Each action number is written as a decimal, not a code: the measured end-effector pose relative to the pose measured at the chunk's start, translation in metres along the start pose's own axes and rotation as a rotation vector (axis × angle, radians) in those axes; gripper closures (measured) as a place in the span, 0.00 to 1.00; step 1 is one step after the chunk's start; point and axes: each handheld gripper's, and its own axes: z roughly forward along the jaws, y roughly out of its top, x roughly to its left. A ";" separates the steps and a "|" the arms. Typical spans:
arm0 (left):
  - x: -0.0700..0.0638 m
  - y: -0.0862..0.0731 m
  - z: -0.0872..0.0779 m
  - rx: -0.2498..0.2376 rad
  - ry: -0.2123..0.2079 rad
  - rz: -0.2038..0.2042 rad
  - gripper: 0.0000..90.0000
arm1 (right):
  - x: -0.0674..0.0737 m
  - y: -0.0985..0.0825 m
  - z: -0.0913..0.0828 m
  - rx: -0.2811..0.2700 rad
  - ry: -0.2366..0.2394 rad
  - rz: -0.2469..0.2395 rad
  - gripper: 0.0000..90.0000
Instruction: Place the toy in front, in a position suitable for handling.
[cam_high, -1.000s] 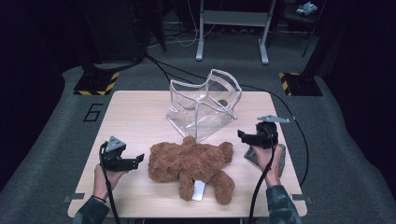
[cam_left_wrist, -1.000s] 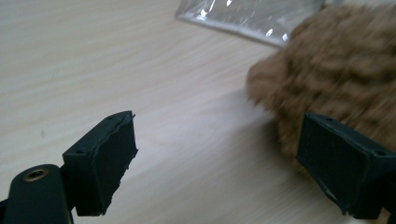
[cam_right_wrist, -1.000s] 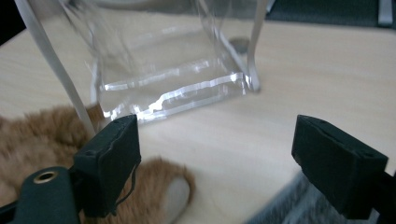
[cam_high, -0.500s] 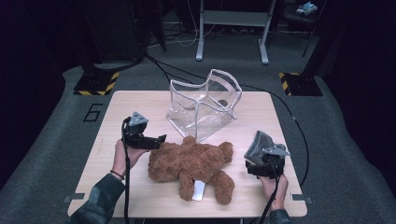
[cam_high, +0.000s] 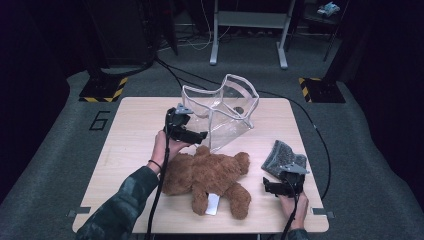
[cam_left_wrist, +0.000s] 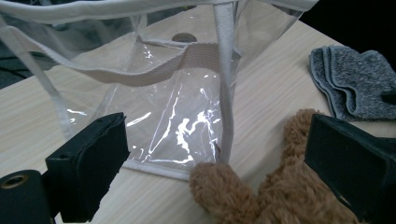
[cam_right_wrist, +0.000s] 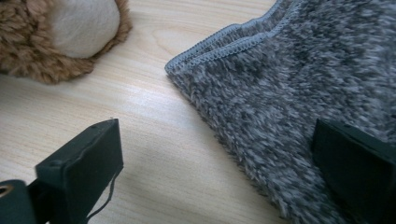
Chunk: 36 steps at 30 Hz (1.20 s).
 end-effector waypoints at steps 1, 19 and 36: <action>-0.001 0.001 0.004 0.001 -0.005 -0.007 0.10 | 0.000 0.000 0.000 -0.002 0.000 0.003 0.04; -0.016 0.024 0.047 0.073 0.067 0.009 0.60 | 0.000 0.000 0.000 -0.010 -0.018 0.020 0.08; 0.006 0.034 0.067 0.097 0.083 0.008 0.93 | 0.000 0.000 0.000 -0.002 -0.023 0.011 0.09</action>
